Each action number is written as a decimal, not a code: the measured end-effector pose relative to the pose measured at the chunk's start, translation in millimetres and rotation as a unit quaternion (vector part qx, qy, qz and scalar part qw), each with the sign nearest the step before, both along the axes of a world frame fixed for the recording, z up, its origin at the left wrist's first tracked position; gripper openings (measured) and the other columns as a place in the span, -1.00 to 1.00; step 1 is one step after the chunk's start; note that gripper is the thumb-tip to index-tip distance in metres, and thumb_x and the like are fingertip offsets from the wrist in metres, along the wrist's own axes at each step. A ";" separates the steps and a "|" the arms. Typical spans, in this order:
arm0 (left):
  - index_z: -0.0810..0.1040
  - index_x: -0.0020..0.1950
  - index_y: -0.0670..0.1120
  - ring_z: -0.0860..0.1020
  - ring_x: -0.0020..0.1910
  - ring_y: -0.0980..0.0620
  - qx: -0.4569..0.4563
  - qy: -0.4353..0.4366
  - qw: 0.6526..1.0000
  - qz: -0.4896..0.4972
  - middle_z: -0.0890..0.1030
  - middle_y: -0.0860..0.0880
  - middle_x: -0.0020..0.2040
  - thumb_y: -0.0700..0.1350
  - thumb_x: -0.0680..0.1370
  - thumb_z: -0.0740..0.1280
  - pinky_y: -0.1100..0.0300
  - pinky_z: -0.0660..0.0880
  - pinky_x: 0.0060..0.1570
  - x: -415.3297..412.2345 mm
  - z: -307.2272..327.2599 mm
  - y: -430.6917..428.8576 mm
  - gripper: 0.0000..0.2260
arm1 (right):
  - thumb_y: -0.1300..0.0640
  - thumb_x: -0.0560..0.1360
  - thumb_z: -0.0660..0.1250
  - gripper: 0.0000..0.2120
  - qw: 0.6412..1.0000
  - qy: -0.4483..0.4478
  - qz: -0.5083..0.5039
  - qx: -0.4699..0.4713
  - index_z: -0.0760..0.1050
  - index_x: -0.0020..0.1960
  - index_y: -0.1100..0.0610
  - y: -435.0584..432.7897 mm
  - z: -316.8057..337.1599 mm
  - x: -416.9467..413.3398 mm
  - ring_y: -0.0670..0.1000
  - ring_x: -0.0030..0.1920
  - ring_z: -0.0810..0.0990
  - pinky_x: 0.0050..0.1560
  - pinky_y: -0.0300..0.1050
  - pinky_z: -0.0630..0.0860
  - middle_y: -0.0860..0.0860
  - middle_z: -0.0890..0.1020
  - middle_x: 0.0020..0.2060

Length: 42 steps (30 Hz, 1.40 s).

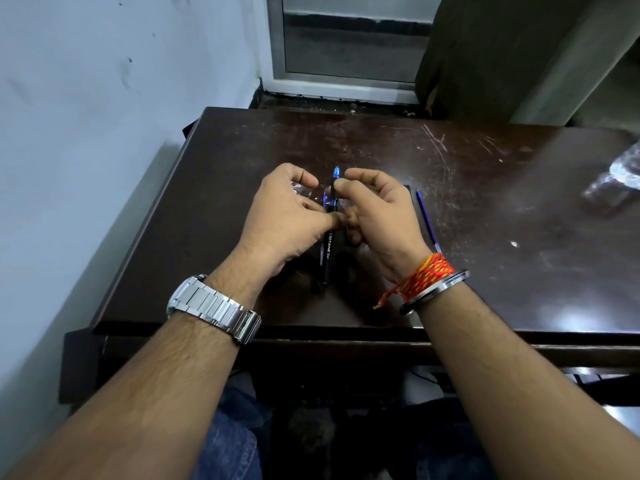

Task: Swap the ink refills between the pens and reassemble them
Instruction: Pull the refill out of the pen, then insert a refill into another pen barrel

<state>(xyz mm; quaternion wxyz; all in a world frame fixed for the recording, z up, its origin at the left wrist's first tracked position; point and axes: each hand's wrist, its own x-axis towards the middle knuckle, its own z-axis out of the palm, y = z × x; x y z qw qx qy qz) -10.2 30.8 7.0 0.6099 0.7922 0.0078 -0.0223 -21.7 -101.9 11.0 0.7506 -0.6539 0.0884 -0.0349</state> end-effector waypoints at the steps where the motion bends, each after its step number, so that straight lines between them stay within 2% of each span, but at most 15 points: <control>1: 0.46 -0.03 0.05 0.69 -0.28 -0.11 0.001 -0.001 1.000 0.001 0.71 -0.16 -0.31 -0.11 0.15 0.61 -0.27 0.68 -0.09 0.1 -0.2 0.2 -0.50 | 0.11 0.47 0.48 -0.71 1.000 0.007 0.000 -0.018 0.51 0.12 0.15 -0.9 -0.3 -0.3 -0.19 -0.52 0.49 -0.56 -0.28 0.34 0.00 0.65 -0.26; 3: 0.46 -0.03 0.05 0.71 -0.25 -0.15 0.005 -0.005 1.000 0.004 0.71 -0.20 -0.30 -0.14 0.17 0.61 -0.28 0.68 -0.09 0.2 -0.5 0.5 -0.51 | 0.09 0.43 0.52 -0.64 0.999 0.012 0.004 -0.052 0.51 0.14 0.18 -1.6 -0.7 -1.3 -0.20 -0.49 0.52 -0.53 -0.35 0.37 0.10 0.66 -0.20; 7: 0.46 -0.03 0.04 0.68 -0.29 -0.11 0.008 -0.001 1.000 -0.012 0.72 -0.17 -0.30 -0.25 0.26 0.63 -0.28 0.67 -0.05 -0.1 0.5 1.4 -0.53 | 0.26 0.48 0.45 -0.85 1.000 -0.009 -0.016 0.001 0.53 0.01 0.19 -1.2 2.0 -0.5 -0.22 -0.56 0.50 -0.56 -0.40 0.36 0.14 0.66 -0.27; 10: 0.46 -0.04 0.04 0.68 -0.35 -0.01 0.025 0.006 0.999 -0.029 0.73 -0.10 -0.32 -0.27 0.27 0.64 -0.09 0.66 -0.14 -1.3 2.2 0.6 -0.52 | 0.27 0.51 0.41 -0.89 0.998 -0.015 -0.044 0.036 0.51 0.00 0.19 -4.1 5.1 2.8 -0.23 -0.60 0.45 -0.57 -0.40 0.33 0.19 0.68 -0.17; 13: 0.50 -0.07 0.02 0.62 -0.45 0.08 0.045 0.012 0.998 -0.043 0.72 -0.06 -0.37 -0.28 0.26 0.65 0.06 0.56 -0.22 -1.8 4.1 0.3 -0.56 | 0.23 0.53 0.39 -0.91 0.997 -0.015 -0.070 0.041 0.48 -0.04 0.12 -7.4 5.5 4.9 -0.18 -0.60 0.34 -0.61 -0.31 0.27 0.15 0.69 -0.13; 18: 0.63 -0.33 0.01 0.60 -0.45 0.03 0.072 0.014 0.996 -0.042 0.68 -0.04 -0.43 -0.26 0.23 0.64 -0.04 0.63 -0.15 1.5 3.5 4.2 -0.75 | 0.23 0.54 0.38 -0.91 0.987 -0.051 -0.133 0.079 0.47 -0.04 0.14 -16.1 10.6 6.9 -0.07 -0.50 0.33 -0.59 -0.26 0.32 0.09 0.63 -0.22; 21: 0.65 -0.37 0.01 0.63 -0.42 0.03 0.060 0.010 0.998 0.014 0.70 -0.04 -0.40 -0.22 0.21 0.66 -0.03 0.67 -0.14 6.8 1.1 10.6 -0.77 | 0.18 0.49 0.44 -0.92 0.987 -0.036 -0.151 -0.043 0.55 -0.08 0.11 -22.0 7.9 6.4 -0.05 -0.44 0.44 -0.43 -0.15 0.42 0.14 0.66 -0.20; 23: 0.64 -0.33 0.00 0.64 -0.37 0.01 0.049 0.013 0.998 0.042 0.71 -0.06 -0.35 -0.20 0.20 0.66 -0.09 0.70 -0.10 8.7 0.2 13.0 -0.77 | 0.13 0.45 0.48 -0.94 0.979 -0.013 -0.137 -0.151 0.60 -0.14 0.08 -22.6 3.0 6.2 -0.07 -0.39 0.49 -0.33 -0.12 0.44 0.07 0.66 -0.26; 26: 0.63 -0.28 -0.01 0.65 -0.32 -0.03 0.044 0.013 0.997 0.070 0.72 -0.08 -0.23 -0.19 0.17 0.65 -0.15 0.70 -0.06 7.6 0.9 12.5 -0.73 | 0.07 0.37 0.48 -0.92 0.955 0.021 -0.114 -0.272 0.65 -0.25 0.07 -21.4 -2.7 6.5 -0.20 -0.47 0.50 -0.39 -0.28 0.44 -0.13 0.61 -0.45; 28: 0.62 -0.25 -0.01 0.66 -0.31 -0.05 0.050 0.015 0.995 0.079 0.72 -0.08 -0.22 -0.21 0.19 0.66 -0.16 0.70 -0.07 7.1 1.3 11.7 -0.71 | 0.05 0.35 0.45 -0.88 0.933 0.054 -0.096 -0.344 0.64 -0.34 0.04 -23.3 -3.7 5.3 -0.22 -0.44 0.52 -0.41 -0.34 0.43 -0.16 0.58 -0.50; 30: 0.61 -0.23 -0.01 0.68 -0.28 -0.08 0.057 0.019 0.995 0.083 0.71 -0.08 -0.22 -0.22 0.21 0.66 -0.16 0.70 -0.09 7.1 1.8 12.1 -0.71 | 0.04 0.36 0.45 -0.79 0.920 0.087 -0.080 -0.375 0.59 -0.44 0.03 -26.3 -4.1 4.4 -0.20 -0.46 0.51 -0.47 -0.36 0.39 -0.15 0.54 -0.55; 32: 0.61 -0.22 -0.01 0.69 -0.24 -0.11 0.060 0.021 0.995 0.082 0.70 -0.10 -0.20 -0.22 0.22 0.67 -0.14 0.70 -0.10 7.3 2.3 12.9 -0.70 | 0.05 0.37 0.44 -0.77 0.911 0.111 -0.070 -0.392 0.60 -0.44 0.07 -28.3 -4.4 4.9 -0.16 -0.50 0.48 -0.53 -0.37 0.36 -0.11 0.51 -0.59; 34: 0.61 -0.21 -0.02 0.70 -0.26 -0.09 0.064 0.022 0.994 0.082 0.70 -0.09 -0.20 -0.23 0.23 0.67 -0.07 0.71 -0.15 6.9 2.7 13.1 -0.70 | 0.07 0.40 0.43 -0.80 0.903 0.123 -0.056 -0.409 0.67 -0.33 0.15 -27.9 -3.3 5.0 -0.09 -0.50 0.50 -0.45 -0.31 0.47 -0.04 0.54 -0.55; 37: 0.61 -0.18 -0.04 0.68 -0.37 -0.04 0.065 0.028 0.994 0.080 0.70 -0.10 -0.22 -0.24 0.24 0.67 0.08 0.67 -0.30 5.7 3.2 11.5 -0.69 | 0.08 0.40 0.41 -0.74 0.895 0.120 -0.052 -0.426 0.68 -0.22 0.30 -25.8 -2.5 4.9 0.06 -0.44 0.55 -0.21 -0.04 0.65 0.16 0.66 -0.41; 42: 0.61 -0.17 -0.04 0.67 -0.44 -0.01 0.068 0.036 0.994 0.080 0.69 -0.06 -0.30 -0.23 0.23 0.68 0.12 0.65 -0.35 5.1 3.1 9.9 -0.68 | 0.05 0.38 0.40 -0.66 0.890 0.129 -0.057 -0.434 0.64 -0.22 0.37 -23.5 -0.3 4.2 0.08 -0.46 0.53 -0.28 -0.06 0.64 0.12 0.57 -0.47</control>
